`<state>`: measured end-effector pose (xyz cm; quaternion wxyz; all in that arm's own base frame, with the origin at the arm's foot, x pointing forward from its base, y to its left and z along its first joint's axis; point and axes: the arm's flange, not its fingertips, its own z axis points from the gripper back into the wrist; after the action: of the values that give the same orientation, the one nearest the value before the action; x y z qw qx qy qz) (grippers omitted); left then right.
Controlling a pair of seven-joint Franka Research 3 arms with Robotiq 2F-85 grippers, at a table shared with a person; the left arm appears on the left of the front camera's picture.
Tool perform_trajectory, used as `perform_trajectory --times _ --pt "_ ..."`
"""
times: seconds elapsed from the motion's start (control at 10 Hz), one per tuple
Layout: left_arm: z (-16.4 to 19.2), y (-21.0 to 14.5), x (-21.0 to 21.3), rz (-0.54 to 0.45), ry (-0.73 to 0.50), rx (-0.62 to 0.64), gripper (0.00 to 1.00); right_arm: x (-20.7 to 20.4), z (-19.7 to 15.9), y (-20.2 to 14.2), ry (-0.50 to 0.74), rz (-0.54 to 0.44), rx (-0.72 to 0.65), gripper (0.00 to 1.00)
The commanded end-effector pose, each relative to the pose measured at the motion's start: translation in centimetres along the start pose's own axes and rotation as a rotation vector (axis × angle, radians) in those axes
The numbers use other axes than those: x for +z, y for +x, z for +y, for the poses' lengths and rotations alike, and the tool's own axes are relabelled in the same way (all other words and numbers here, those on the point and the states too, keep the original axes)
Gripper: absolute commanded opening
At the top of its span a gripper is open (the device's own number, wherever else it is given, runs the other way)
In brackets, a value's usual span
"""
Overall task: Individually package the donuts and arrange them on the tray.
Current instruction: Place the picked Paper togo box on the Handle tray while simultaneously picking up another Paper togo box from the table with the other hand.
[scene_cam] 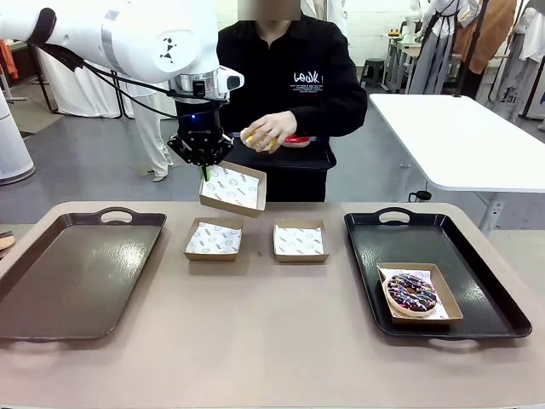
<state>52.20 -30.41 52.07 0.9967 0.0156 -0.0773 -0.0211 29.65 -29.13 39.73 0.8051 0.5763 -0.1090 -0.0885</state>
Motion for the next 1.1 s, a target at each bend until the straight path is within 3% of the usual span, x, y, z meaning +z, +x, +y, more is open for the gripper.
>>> perform_trajectory --times 0.0,1.0 --pt "0.27 -0.37 0.26 -0.003 0.002 0.002 0.00 0.04 0.01 -0.08 0.001 -0.007 -0.005 1.00" --pt "0.27 -0.37 0.26 -0.003 0.002 0.002 0.00 0.04 0.01 -0.08 0.001 -0.007 -0.005 1.00"
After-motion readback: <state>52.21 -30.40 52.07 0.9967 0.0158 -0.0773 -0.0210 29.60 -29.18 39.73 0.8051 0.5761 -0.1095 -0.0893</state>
